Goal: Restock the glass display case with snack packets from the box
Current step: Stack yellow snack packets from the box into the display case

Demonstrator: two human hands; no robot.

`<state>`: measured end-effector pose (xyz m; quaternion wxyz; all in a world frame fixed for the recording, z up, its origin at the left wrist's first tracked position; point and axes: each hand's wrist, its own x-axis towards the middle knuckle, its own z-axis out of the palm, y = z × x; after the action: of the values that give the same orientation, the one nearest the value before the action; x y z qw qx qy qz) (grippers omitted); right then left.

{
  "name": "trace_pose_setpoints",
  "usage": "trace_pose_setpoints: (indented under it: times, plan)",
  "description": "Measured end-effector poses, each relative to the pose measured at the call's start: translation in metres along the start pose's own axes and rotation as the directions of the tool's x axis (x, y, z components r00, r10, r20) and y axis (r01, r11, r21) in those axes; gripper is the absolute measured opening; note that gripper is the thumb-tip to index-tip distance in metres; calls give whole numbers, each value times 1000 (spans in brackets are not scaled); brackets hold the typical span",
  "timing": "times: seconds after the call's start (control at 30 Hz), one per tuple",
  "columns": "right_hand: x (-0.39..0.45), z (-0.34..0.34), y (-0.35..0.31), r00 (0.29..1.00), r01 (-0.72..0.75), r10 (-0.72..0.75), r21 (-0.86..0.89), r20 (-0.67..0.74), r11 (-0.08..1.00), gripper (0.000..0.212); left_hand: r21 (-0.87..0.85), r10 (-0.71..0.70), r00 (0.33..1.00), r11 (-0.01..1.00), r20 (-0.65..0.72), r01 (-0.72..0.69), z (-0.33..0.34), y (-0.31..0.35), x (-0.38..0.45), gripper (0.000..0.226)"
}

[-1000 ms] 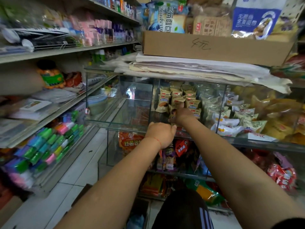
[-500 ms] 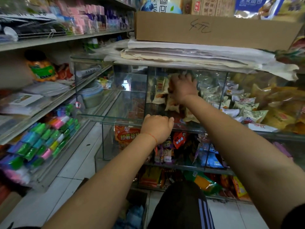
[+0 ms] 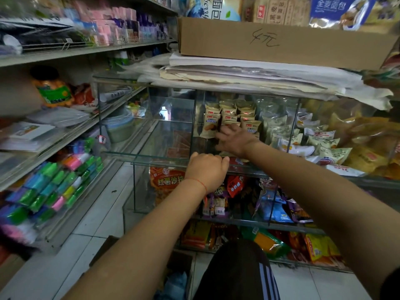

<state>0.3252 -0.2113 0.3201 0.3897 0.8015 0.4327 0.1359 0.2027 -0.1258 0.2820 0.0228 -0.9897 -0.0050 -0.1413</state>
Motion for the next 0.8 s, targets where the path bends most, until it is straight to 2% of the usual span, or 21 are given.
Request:
trace_pose_setpoints:
  times: [0.13, 0.2, 0.3, 0.37, 0.4, 0.43, 0.5, 0.53, 0.57, 0.6, 0.63, 0.7, 0.8]
  plan:
    - [5, 9, -2, 999, 40, -40, -4, -3, 999, 73, -3, 9, 1000, 1000, -11, -9, 5, 0, 1, 39]
    - [4, 9, 0, 999, 33, -34, 24, 15, 999, 71, -2, 12, 1000, 1000, -24, -12, 9, -1, 1, 44]
    - [-10, -4, 10, 999, -30, 34, 148, -25, 989, 60, -48, -15, 1000, 999, 6, 16, 8, -5, 7, 48]
    - [-30, -16, 13, 986, -104, 135, 269, -99, 957, 64, -142, -13, 1000, 990, -29, 9, 7, -6, 6, 45]
    - [-41, -22, 9, 960, -137, 204, 314, -192, 939, 63, -209, 7, 993, 977, -121, -32, 7, -7, 0, 37]
    - [-51, -27, 3, 905, -158, 270, 329, -329, 931, 57, -262, 21, 964, 961, -264, -92, 9, -9, -10, 27]
    - [-67, -32, -21, 729, -126, 312, 329, -609, 936, 35, -273, -11, 885, 953, -466, -132, 22, -20, -39, 12]
    - [-72, -32, -40, 661, -57, 289, 338, -692, 939, 26, -266, -57, 879, 961, -473, -80, 38, -30, -56, 12]
    - [-75, -33, -65, 634, 31, 238, 332, -735, 943, 21, -282, -129, 914, 959, -385, 17, 57, -40, -73, 16]
    - [-73, -30, -94, 633, 121, 163, 304, -757, 945, 18, -299, -224, 946, 943, -235, 148, 79, -51, -91, 20]
    - [-69, -24, -126, 646, 206, 80, 273, -759, 940, 17, -285, -317, 947, 913, -50, 290, 103, -63, -109, 23]
    - [-51, -6, -191, 698, 326, -51, 255, -714, 910, 16, -207, -428, 870, 854, 244, 478, 142, -84, -147, 30]
    - [-18, 21, -279, 831, 408, -153, 399, -535, 821, 27, -120, -460, 759, 815, 461, 566, 188, -109, -202, 39]
